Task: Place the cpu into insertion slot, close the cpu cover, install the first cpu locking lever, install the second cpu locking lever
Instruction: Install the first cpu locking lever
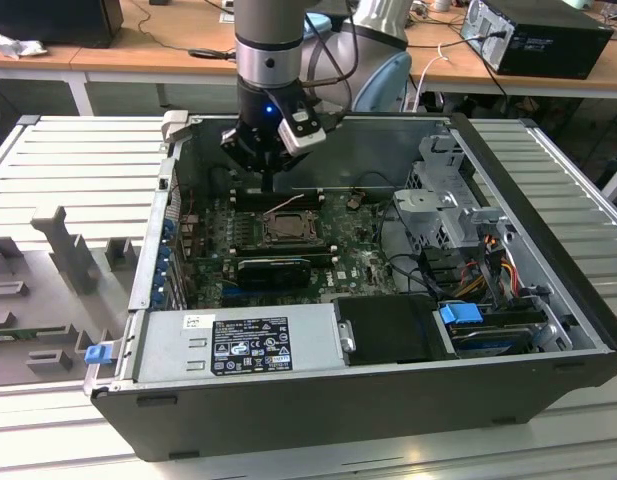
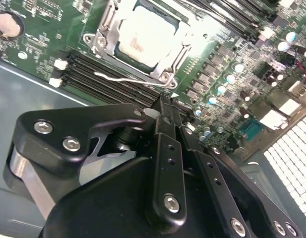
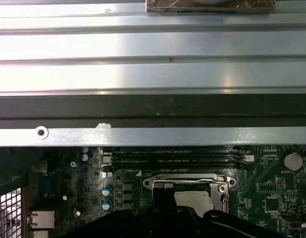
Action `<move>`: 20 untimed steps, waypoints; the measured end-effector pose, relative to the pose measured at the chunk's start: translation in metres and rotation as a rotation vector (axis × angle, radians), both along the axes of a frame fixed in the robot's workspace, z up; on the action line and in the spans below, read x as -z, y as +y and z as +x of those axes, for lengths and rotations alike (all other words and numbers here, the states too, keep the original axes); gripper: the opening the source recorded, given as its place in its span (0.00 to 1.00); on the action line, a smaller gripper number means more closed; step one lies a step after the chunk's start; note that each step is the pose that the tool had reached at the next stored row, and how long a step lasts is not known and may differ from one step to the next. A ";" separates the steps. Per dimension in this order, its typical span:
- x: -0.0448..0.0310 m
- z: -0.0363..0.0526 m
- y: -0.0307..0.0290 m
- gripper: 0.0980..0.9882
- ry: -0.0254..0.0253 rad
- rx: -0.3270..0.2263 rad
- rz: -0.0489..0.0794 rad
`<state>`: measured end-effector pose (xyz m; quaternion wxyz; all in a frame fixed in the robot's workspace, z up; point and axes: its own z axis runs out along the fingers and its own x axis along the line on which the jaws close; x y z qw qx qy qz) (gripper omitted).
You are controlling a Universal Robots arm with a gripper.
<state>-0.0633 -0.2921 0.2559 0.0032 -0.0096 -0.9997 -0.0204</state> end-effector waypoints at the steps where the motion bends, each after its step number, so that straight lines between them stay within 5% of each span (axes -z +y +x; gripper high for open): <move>1: 0.0001 0.0015 0.0000 0.01 0.0000 0.000 0.000; 4: 0.0008 0.0096 -0.0002 0.01 -0.0001 0.000 0.001; 7: 0.0012 0.0104 -0.0028 0.01 0.0000 0.000 0.045; 10: 0.0026 0.0111 -0.0044 0.01 -0.0003 0.000 0.071; 17: 0.0193 0.0242 -0.0022 0.01 0.0011 -0.033 0.068; 20: 0.0203 0.0258 -0.0022 0.01 -0.0009 -0.034 0.071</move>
